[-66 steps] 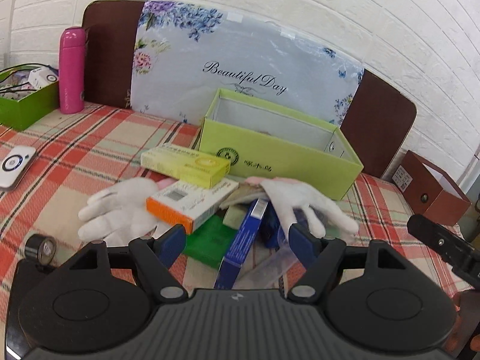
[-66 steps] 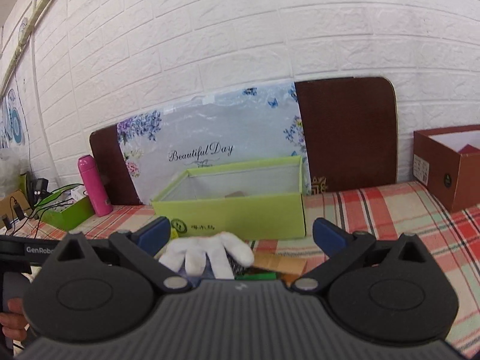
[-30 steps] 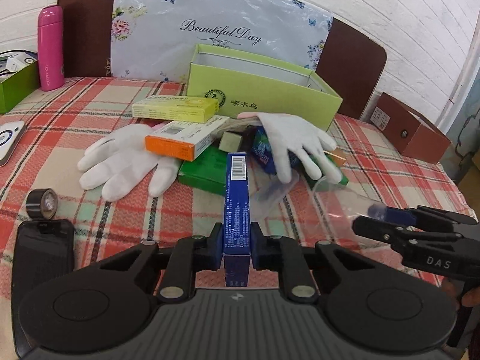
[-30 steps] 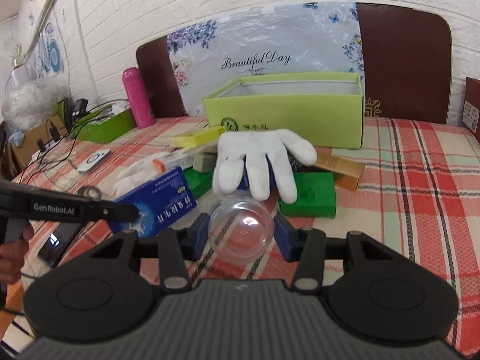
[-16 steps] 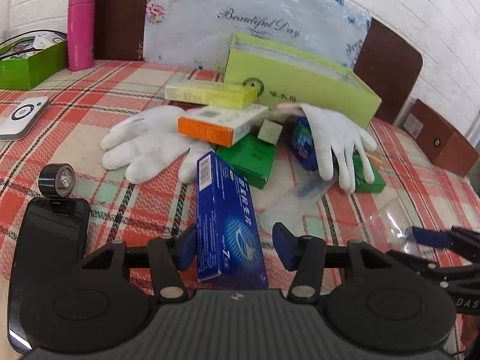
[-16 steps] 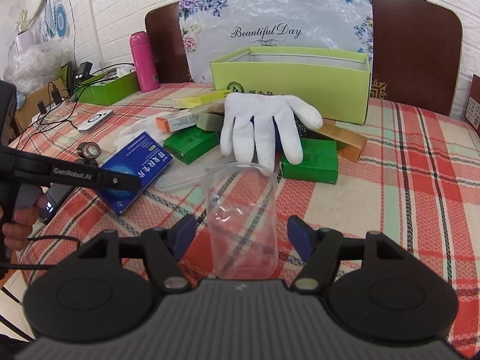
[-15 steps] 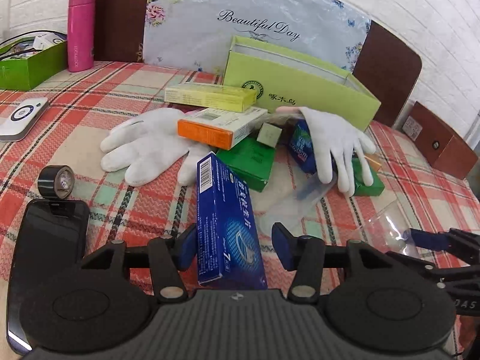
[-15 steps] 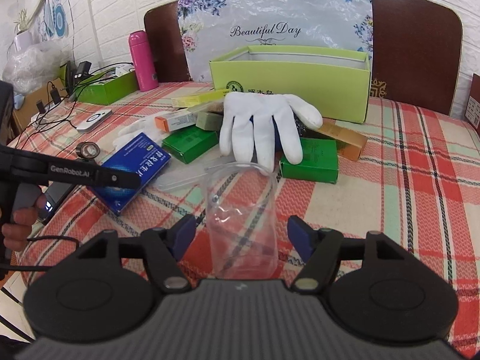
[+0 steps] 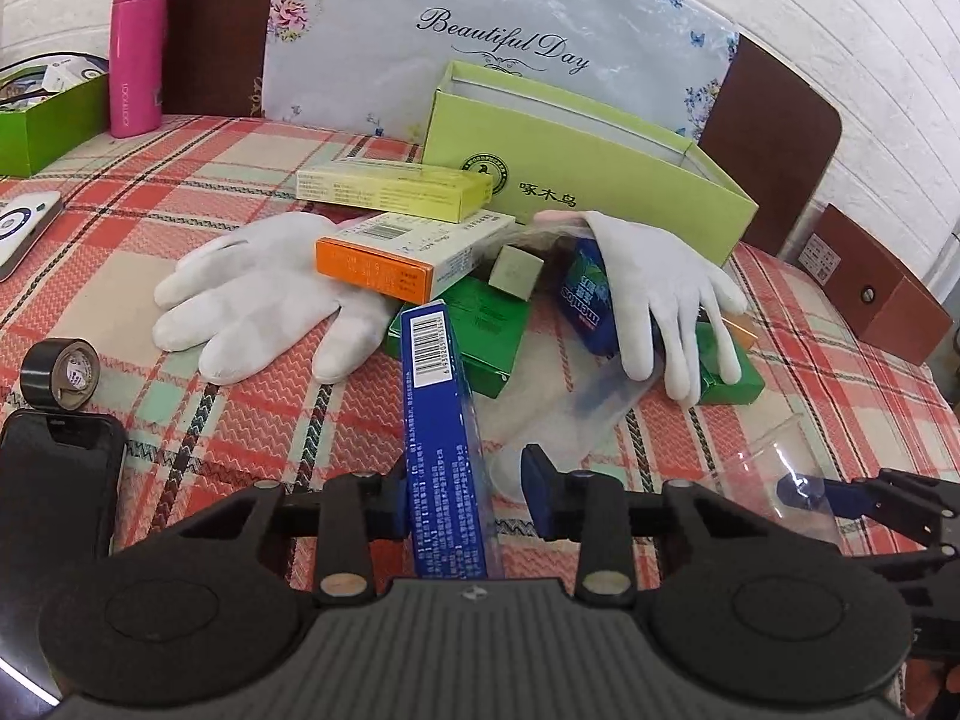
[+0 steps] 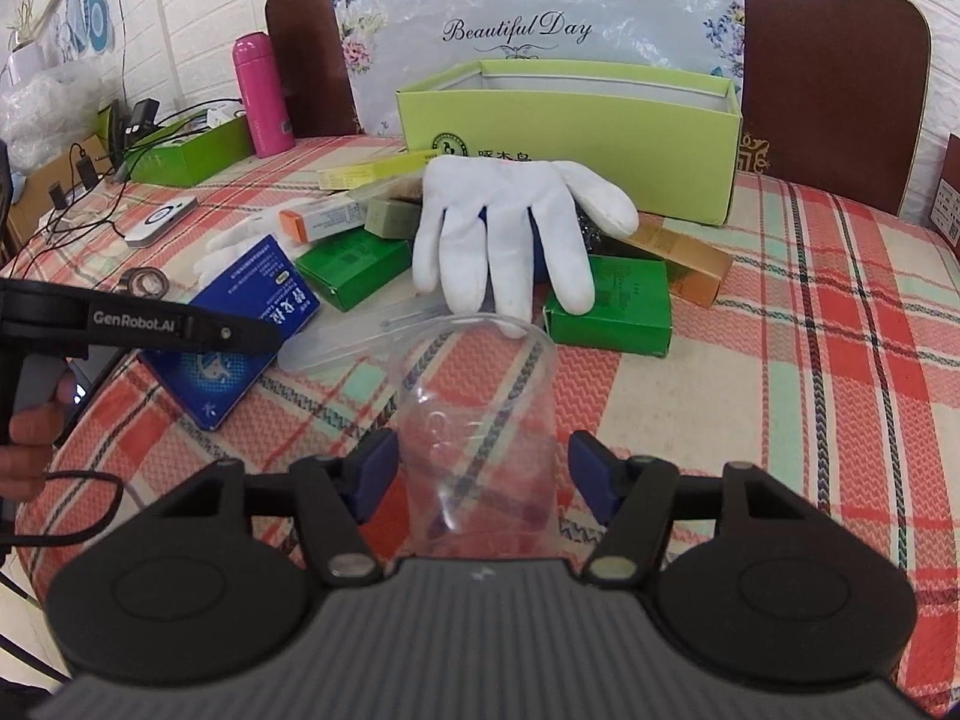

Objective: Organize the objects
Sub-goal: 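Grasp the blue box with the left gripper while the right lifts the cup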

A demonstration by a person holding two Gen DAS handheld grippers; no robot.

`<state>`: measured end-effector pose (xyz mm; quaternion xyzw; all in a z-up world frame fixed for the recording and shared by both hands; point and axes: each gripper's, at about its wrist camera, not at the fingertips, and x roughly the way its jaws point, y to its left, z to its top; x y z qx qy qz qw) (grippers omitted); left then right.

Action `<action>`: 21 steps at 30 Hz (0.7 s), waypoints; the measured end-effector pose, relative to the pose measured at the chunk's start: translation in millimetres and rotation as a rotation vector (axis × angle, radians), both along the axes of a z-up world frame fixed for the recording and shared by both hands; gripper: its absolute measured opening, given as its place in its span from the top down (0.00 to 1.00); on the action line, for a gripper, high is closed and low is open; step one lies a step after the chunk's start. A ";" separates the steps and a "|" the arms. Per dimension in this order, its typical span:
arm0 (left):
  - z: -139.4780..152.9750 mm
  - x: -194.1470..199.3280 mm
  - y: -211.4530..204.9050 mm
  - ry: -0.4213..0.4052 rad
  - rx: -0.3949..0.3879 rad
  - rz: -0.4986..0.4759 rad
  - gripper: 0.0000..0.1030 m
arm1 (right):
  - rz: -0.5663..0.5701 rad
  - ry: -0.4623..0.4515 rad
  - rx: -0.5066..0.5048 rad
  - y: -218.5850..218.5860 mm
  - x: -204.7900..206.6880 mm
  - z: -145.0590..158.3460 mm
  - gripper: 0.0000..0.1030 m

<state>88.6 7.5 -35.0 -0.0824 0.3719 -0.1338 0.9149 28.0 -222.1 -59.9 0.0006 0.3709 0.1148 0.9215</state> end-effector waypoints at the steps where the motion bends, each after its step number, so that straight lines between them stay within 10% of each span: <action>1: -0.8 1.7 -0.1 0.005 -0.002 -0.008 0.64 | 0.005 0.002 -0.002 1.4 0.8 -0.6 0.41; 8: -2.7 3.8 -1.0 0.018 -0.005 -0.023 0.84 | 0.029 0.014 -0.011 7.4 5.7 -4.3 0.49; 21: 31.0 3.6 -1.9 -0.066 -0.038 -0.045 0.84 | 0.052 -0.055 -0.021 8.8 3.7 15.7 0.52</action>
